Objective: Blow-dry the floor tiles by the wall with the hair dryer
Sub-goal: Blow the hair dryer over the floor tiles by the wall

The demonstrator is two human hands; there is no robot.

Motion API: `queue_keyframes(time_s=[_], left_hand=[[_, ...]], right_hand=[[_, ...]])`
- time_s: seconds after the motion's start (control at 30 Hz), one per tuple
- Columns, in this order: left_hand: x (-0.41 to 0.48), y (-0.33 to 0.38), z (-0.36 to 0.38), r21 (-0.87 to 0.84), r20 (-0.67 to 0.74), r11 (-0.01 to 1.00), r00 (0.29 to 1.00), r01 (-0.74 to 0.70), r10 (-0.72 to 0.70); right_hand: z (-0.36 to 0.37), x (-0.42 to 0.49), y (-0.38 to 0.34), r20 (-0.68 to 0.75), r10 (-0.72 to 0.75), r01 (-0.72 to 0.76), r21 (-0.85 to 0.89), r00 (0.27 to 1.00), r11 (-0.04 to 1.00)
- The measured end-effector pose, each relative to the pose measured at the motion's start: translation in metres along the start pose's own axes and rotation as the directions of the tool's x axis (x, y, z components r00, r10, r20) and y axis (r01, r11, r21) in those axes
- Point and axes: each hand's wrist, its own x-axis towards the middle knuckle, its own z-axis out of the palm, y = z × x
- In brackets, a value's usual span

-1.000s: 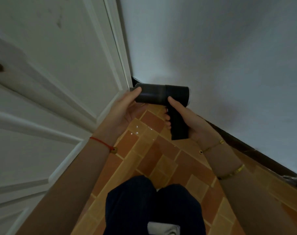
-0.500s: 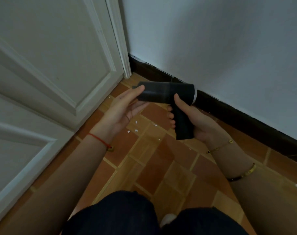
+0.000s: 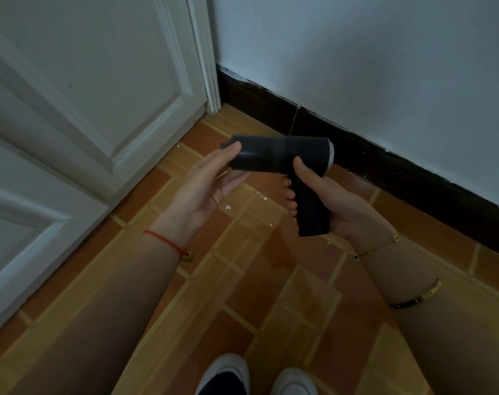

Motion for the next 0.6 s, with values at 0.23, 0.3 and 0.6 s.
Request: queue_keyframes(time_s=[0.23,0.3,0.6], left_hand=[[-0.008,-0.011,-0.01,-0.047,-0.022,0.999,0.999,0.024,-0.025],[-0.01,-0.013,-0.013,-0.049,-0.005,0.998,1.0,0.028,-0.028],[-0.008,-0.017,-0.022,-0.061,0.011,0.997,0.999,0.042,-0.041]], right_hand=[[0.006,-0.003,0.018,0.028,0.008,-0.009,0.033,1.0,0.999],[0.007,-0.005,0.018,0.025,0.016,-0.017,0.045,1.0,0.999],[0.01,-0.005,0.022,-0.039,0.01,-0.01,-0.004,0.999,1.0]])
